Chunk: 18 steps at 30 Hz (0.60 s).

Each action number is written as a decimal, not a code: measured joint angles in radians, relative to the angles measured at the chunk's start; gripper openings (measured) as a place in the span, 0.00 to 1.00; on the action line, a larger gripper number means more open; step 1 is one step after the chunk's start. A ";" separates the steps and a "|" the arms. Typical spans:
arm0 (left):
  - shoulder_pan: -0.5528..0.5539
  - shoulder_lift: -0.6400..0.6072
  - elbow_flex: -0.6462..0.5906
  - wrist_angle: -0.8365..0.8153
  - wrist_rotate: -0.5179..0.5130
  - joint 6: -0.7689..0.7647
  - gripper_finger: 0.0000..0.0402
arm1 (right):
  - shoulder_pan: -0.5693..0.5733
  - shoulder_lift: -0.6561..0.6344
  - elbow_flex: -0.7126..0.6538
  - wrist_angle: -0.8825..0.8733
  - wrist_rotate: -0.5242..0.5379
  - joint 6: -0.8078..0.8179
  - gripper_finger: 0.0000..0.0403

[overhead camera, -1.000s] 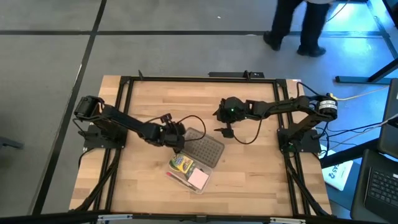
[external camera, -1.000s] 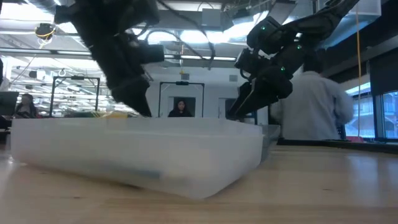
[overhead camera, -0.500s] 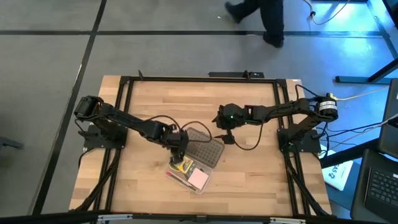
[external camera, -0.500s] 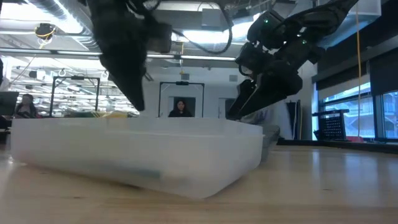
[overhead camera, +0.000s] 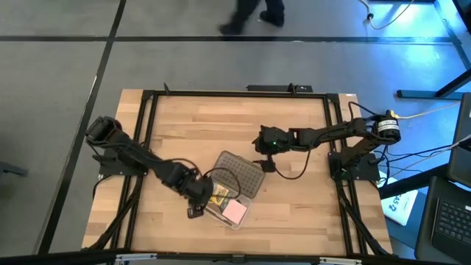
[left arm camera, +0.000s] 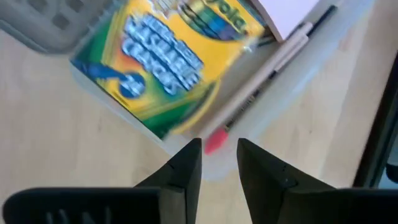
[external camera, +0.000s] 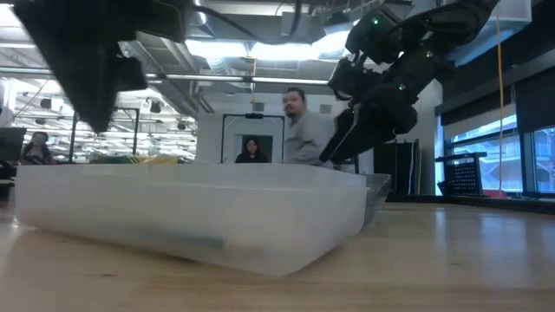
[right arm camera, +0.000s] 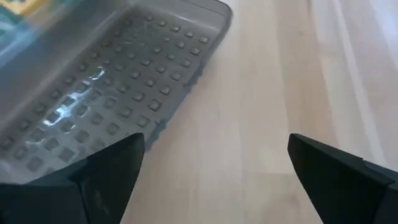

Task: Pack school essentials
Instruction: Close the supply box

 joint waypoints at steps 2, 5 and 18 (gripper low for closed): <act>-0.033 0.000 0.000 0.001 -0.030 -0.054 0.24 | -0.002 0.000 0.000 0.000 -0.002 0.035 0.98; -0.067 0.012 0.000 0.006 -0.070 -0.111 0.24 | -0.002 0.000 0.000 -0.020 -0.003 0.078 0.98; -0.103 0.011 -0.087 0.036 -0.210 -0.357 0.24 | -0.002 0.000 -0.001 -0.177 0.059 0.159 0.98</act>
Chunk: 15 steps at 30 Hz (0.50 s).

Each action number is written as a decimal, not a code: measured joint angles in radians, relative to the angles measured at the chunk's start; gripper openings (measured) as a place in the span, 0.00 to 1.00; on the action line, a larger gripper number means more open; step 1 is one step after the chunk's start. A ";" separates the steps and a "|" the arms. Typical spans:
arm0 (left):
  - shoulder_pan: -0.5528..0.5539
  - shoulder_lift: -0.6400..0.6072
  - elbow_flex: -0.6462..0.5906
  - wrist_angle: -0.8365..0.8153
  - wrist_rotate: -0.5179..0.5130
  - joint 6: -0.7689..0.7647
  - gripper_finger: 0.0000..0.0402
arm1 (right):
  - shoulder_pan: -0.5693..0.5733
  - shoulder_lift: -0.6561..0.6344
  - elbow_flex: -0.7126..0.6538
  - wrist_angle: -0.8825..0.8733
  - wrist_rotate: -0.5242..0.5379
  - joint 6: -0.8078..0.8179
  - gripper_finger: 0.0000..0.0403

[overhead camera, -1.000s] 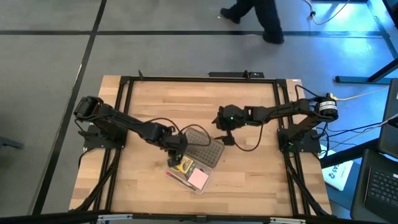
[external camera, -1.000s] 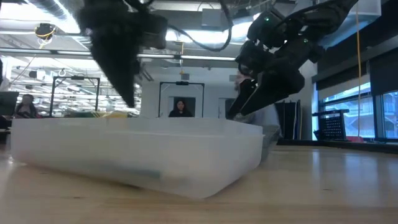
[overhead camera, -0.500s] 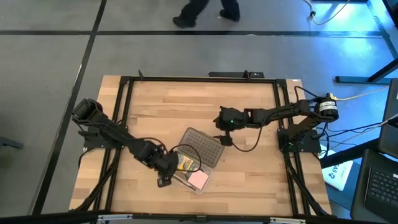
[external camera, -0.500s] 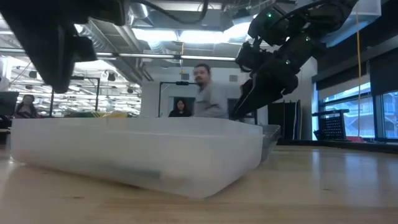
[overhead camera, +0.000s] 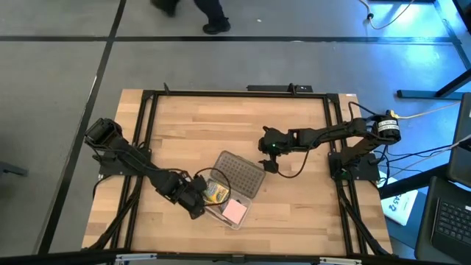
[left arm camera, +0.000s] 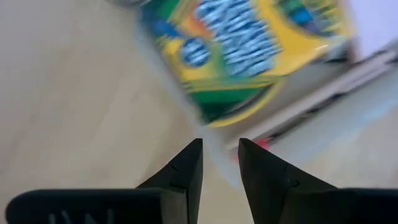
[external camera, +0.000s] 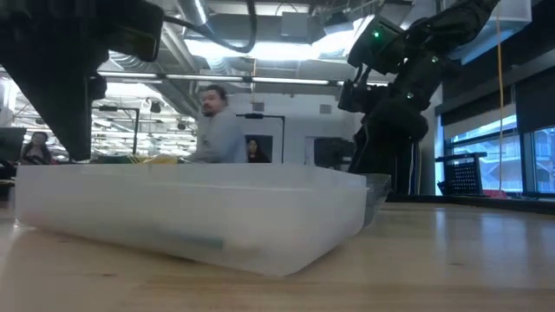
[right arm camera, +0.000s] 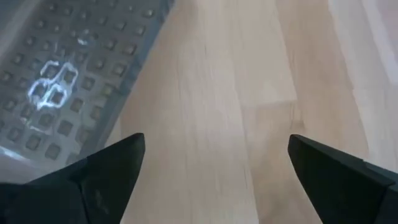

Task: Pack school essentials
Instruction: Close the supply box

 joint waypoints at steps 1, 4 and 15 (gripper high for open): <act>0.000 0.000 0.000 -0.025 -0.003 -0.014 0.24 | 0.000 0.000 0.000 -0.002 0.000 0.000 0.98; 0.008 0.000 -0.002 -0.056 0.003 -0.042 0.24 | 0.000 0.000 0.000 -0.004 0.000 0.019 0.98; 0.028 0.000 -0.002 -0.039 0.011 -0.096 0.24 | 0.000 0.000 0.000 -0.058 -0.001 0.052 0.98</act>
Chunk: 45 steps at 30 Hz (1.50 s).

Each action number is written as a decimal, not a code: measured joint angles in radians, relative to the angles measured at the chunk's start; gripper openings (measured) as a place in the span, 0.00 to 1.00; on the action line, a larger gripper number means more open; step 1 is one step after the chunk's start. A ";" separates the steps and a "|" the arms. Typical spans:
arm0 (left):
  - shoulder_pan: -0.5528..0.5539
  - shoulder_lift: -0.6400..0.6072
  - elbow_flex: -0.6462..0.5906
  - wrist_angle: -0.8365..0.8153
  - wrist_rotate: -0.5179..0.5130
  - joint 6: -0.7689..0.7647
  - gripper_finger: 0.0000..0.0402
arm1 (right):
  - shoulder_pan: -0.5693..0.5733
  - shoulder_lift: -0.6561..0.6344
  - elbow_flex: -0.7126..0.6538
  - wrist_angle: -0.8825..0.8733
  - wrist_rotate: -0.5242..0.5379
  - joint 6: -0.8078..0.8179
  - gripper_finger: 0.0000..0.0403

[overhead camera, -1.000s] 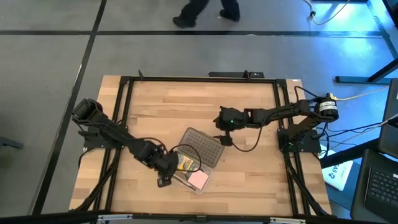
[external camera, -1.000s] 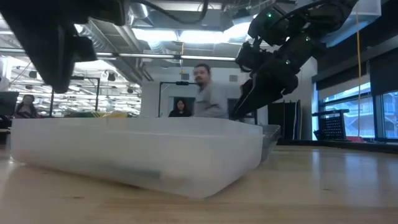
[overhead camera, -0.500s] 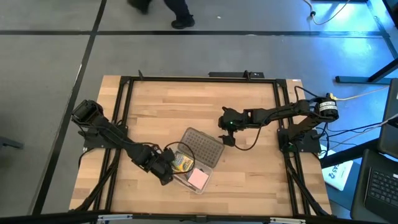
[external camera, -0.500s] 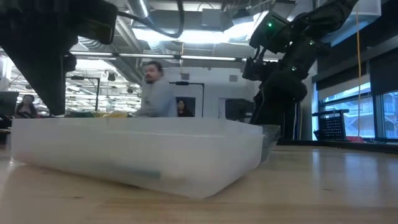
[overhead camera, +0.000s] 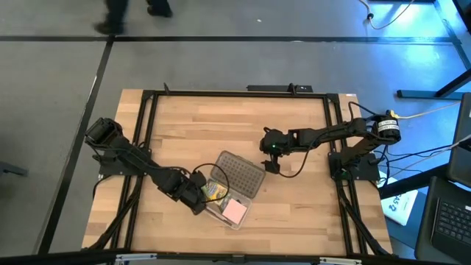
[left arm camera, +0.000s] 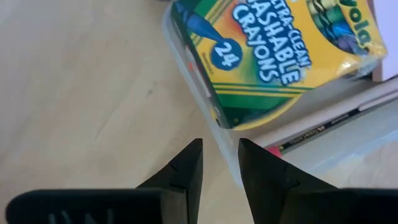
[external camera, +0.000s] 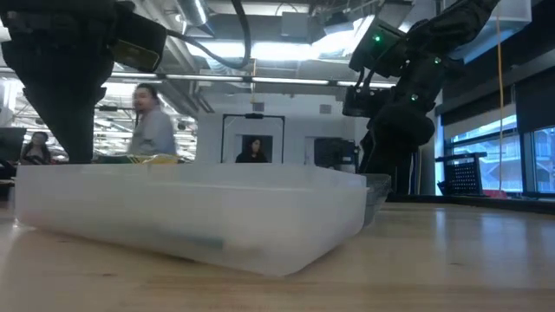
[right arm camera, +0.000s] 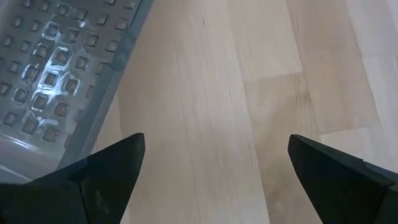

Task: Pack school essentials
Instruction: Close the supply box

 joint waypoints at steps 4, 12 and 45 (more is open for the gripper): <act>-0.017 0.000 0.000 0.011 0.003 -0.032 0.24 | 0.000 0.000 0.000 0.000 0.000 0.002 0.98; -0.028 0.045 0.000 0.014 0.006 -0.052 0.24 | 0.002 0.061 0.000 0.023 -0.002 0.022 0.98; -0.018 0.055 -0.055 0.084 0.043 -0.077 0.24 | 0.013 0.132 0.000 0.163 -0.149 -0.030 0.98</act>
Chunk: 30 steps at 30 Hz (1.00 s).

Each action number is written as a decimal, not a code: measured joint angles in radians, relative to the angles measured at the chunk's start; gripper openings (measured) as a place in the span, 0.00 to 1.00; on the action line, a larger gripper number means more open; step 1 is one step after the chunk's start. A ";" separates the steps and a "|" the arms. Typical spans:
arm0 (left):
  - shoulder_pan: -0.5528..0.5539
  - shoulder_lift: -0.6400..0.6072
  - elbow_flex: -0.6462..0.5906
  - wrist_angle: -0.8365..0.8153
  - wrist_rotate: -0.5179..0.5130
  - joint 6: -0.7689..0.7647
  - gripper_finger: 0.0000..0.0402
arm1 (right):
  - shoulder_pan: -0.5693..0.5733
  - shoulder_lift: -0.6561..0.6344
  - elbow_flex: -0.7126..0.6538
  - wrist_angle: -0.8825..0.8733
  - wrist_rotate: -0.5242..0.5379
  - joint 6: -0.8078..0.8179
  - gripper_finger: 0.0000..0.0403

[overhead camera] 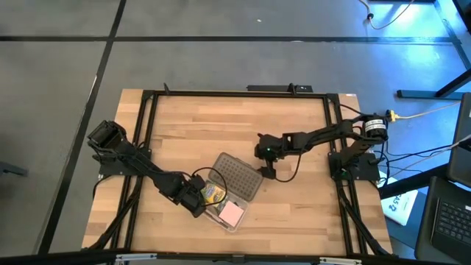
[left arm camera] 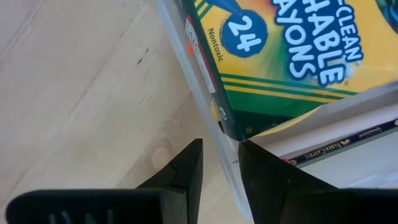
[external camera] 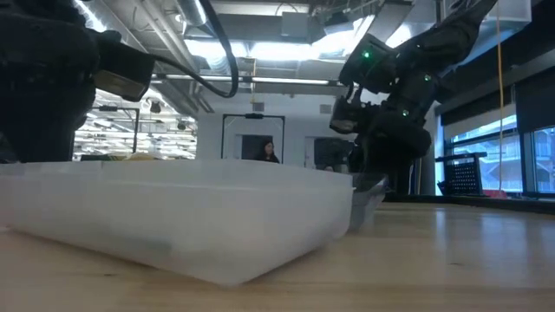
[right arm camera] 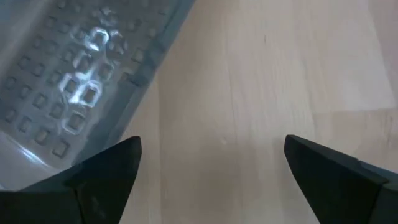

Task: Pack school essentials
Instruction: Close the supply box

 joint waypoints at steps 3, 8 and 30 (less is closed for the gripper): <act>0.001 0.000 0.000 0.001 -0.005 0.000 0.24 | 0.000 0.015 0.000 0.000 0.018 0.001 0.98; 0.002 0.000 0.000 0.005 -0.007 0.000 0.24 | 0.007 0.032 0.002 0.023 0.012 0.004 0.98; 0.002 0.000 0.000 0.004 -0.005 0.000 0.24 | 0.024 0.038 -0.001 0.169 -0.149 -0.031 0.98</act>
